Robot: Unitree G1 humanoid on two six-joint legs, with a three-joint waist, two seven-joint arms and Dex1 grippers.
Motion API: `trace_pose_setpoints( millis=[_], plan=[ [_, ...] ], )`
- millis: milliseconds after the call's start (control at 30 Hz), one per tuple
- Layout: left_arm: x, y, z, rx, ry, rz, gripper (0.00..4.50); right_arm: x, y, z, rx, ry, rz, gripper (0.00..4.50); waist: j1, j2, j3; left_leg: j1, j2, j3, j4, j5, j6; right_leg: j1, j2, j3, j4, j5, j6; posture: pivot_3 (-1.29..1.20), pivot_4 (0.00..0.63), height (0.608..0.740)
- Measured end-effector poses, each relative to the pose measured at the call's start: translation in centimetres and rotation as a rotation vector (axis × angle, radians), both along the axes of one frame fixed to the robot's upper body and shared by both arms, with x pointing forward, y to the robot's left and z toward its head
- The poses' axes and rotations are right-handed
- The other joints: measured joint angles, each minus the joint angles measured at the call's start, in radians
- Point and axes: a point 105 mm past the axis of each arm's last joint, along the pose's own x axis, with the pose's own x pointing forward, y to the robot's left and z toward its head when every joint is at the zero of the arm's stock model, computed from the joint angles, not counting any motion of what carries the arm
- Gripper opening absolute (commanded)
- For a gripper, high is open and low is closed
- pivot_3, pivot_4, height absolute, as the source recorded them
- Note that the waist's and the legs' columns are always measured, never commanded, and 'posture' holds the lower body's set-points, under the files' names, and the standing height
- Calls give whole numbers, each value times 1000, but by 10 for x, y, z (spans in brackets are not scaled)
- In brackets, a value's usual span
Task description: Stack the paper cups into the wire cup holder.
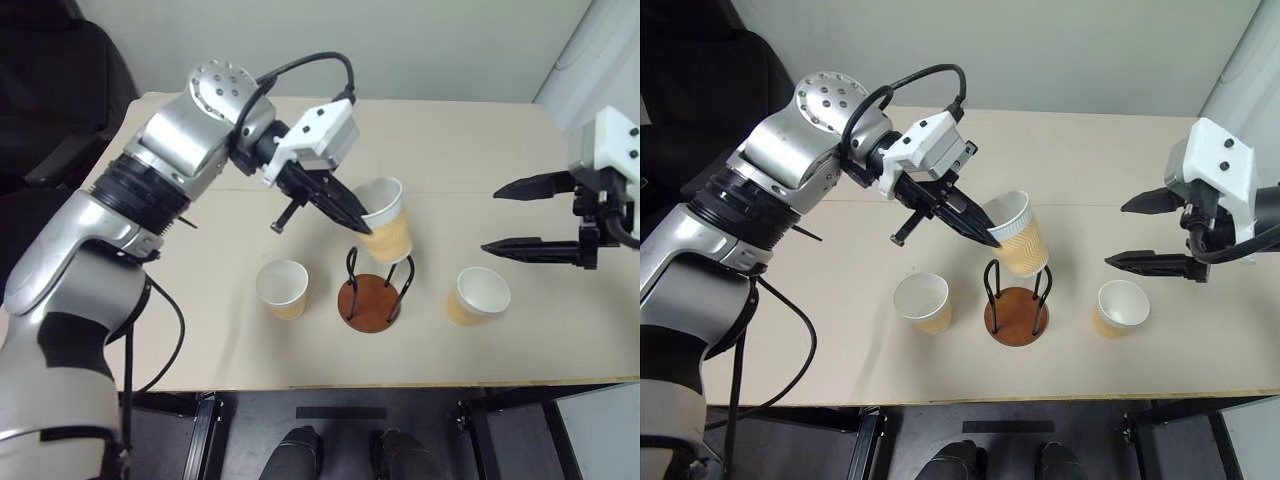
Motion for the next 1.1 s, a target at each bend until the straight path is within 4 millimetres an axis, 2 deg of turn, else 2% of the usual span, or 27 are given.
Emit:
trace_pose_setpoints(
  millis=[167, 400, 1100],
  plan=[
    [0, 0, 0, -2, 5, -4, 63, -3, 2, 6, 17, -3, 3, 3860, 0, 0, 0, 0, 0, 0, 0, 0, 0, 0, 0, 0, 0, 0, 0, 0, 150, 740],
    [0, -2, -11, 36, 30, -10, 63, -13, 10, 32, 83, -70, 21, 3860, 0, 0, 0, 1, 0, 0, 0, 0, 0, 1, 1, 0, 0, 0, 0, 0, 150, 740],
    [-5, 0, -26, 102, 27, -47, 63, -11, 9, 32, 93, -79, 1, 3860, 2, 0, 0, 1, -1, 0, 0, 0, 1, 1, -1, 0, 0, 0, 1, 0, 150, 740]
  ],
)
